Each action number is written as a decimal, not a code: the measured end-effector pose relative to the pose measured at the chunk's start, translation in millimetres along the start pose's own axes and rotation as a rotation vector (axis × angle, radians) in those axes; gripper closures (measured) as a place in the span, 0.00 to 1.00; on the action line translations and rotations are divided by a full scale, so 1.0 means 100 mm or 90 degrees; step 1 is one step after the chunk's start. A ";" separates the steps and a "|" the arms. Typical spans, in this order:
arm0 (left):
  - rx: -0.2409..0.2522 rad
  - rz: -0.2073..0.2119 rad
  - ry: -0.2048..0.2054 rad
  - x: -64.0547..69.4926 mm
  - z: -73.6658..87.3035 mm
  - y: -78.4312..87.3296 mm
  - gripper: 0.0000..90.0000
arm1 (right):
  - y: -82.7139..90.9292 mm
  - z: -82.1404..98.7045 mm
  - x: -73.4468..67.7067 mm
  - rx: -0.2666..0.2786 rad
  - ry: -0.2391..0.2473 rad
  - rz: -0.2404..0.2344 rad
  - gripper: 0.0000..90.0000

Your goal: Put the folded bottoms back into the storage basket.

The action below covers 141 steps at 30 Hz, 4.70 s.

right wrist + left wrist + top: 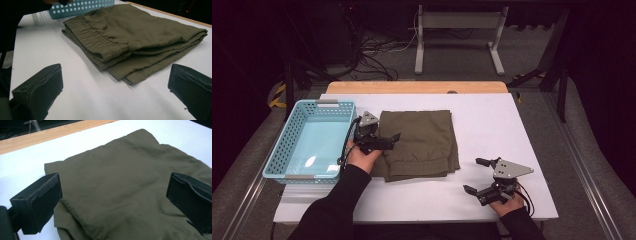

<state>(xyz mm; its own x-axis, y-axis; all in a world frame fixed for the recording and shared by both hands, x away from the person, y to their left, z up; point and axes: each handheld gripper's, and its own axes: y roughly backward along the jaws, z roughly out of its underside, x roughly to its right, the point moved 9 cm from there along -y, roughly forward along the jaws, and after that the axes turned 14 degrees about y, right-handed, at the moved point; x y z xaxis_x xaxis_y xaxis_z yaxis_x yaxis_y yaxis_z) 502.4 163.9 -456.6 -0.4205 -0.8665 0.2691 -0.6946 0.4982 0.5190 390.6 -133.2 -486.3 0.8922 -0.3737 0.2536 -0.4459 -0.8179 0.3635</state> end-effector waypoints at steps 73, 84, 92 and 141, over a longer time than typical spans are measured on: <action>-0.171 -0.116 0.067 -0.45 0.30 -0.61 0.14 | -0.01 0.01 -0.01 -0.008 0.009 0.003 0.01; -0.161 -0.115 0.053 -0.40 0.30 -0.60 0.26 | -0.02 0.02 0.00 -0.011 0.011 0.007 0.01; -0.162 -0.104 0.058 -0.32 0.31 -0.59 0.43 | -0.02 0.02 0.00 -0.013 0.011 0.007 0.01; -0.019 -0.004 0.103 0.01 -0.02 -0.31 0.92 | -0.02 0.02 -0.01 -0.017 0.015 0.001 0.02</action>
<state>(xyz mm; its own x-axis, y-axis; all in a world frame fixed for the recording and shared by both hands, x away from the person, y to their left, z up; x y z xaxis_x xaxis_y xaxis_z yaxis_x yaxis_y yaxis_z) 524.6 147.2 -470.3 -0.3152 -0.8642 0.3922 -0.6779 0.4943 0.5442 390.7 -131.8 -489.7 0.8900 -0.3638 0.2749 -0.4487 -0.8058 0.3865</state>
